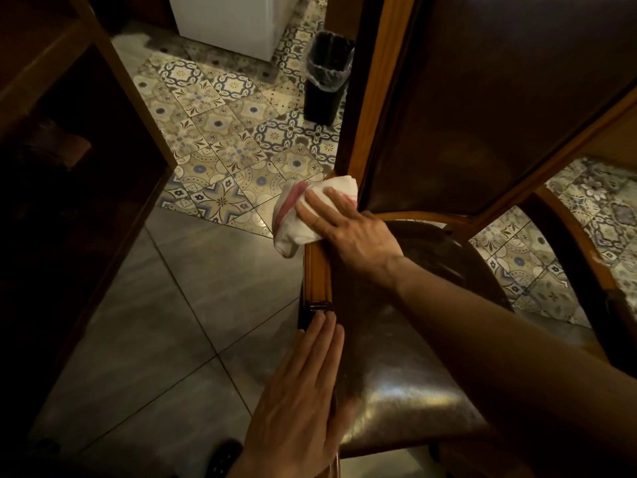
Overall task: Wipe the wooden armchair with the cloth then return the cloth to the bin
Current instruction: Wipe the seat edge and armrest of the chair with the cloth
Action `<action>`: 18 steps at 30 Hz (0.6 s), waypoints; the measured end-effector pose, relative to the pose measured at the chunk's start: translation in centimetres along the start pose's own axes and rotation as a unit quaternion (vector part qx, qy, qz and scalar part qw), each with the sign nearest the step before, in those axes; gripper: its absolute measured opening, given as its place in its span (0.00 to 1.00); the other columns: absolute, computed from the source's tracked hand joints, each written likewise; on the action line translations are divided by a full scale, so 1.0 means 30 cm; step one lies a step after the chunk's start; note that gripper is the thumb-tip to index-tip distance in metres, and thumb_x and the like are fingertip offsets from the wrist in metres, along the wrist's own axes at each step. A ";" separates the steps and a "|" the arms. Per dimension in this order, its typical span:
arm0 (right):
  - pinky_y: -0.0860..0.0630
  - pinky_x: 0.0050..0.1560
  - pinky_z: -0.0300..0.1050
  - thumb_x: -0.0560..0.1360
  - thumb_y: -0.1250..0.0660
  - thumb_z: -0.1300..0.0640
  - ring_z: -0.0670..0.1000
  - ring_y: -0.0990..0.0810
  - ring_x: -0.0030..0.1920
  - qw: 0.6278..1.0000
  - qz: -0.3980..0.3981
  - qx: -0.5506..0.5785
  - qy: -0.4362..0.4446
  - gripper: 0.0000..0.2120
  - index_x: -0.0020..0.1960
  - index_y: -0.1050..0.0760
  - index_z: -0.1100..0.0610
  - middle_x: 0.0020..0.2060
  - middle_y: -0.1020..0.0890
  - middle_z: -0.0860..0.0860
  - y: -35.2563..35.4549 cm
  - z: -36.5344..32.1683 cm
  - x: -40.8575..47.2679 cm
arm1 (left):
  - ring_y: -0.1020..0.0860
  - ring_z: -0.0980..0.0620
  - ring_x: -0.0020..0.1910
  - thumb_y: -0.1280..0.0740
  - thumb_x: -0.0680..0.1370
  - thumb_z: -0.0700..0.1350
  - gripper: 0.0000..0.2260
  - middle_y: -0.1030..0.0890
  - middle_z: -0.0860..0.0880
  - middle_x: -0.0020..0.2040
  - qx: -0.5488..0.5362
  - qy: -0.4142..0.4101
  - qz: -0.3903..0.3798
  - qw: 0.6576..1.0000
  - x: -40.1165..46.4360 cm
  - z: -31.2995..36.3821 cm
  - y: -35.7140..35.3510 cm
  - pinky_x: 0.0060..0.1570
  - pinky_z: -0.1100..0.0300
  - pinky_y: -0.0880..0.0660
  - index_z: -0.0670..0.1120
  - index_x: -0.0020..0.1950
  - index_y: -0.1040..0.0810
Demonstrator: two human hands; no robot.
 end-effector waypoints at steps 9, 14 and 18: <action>0.40 0.75 0.54 0.76 0.32 0.61 0.56 0.57 0.79 0.998 -0.022 0.054 -0.027 0.45 0.81 0.59 0.48 0.81 0.56 0.50 0.027 0.007 0.050 | 0.55 0.50 0.81 0.51 0.81 0.66 0.37 0.55 0.47 0.83 -0.006 0.012 0.008 1.000 -0.001 0.000 -0.005 0.74 0.52 0.51 0.44 0.82 0.53; 0.37 0.73 0.58 0.78 0.38 0.65 0.56 0.56 0.79 0.994 0.001 0.108 -0.003 0.39 0.81 0.53 0.46 0.81 0.53 0.47 0.023 -0.062 -0.046 | 0.56 0.51 0.81 0.48 0.81 0.65 0.36 0.55 0.48 0.83 -0.012 0.016 0.013 1.000 -0.004 0.000 -0.007 0.76 0.59 0.60 0.46 0.82 0.53; 0.34 0.71 0.60 0.77 0.33 0.62 0.54 0.57 0.79 0.990 -0.025 0.135 0.016 0.41 0.81 0.52 0.44 0.81 0.54 0.44 0.017 -0.116 -0.137 | 0.58 0.51 0.81 0.50 0.81 0.66 0.36 0.58 0.49 0.83 -0.024 0.020 0.018 0.999 0.000 0.002 -0.004 0.75 0.58 0.60 0.47 0.82 0.56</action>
Point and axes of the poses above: each hand's wrist, its own x-axis towards the middle knuckle, its own y-axis out of the back of the hand, z = x × y, the point moved 1 cm from there along x, towards the middle knuckle
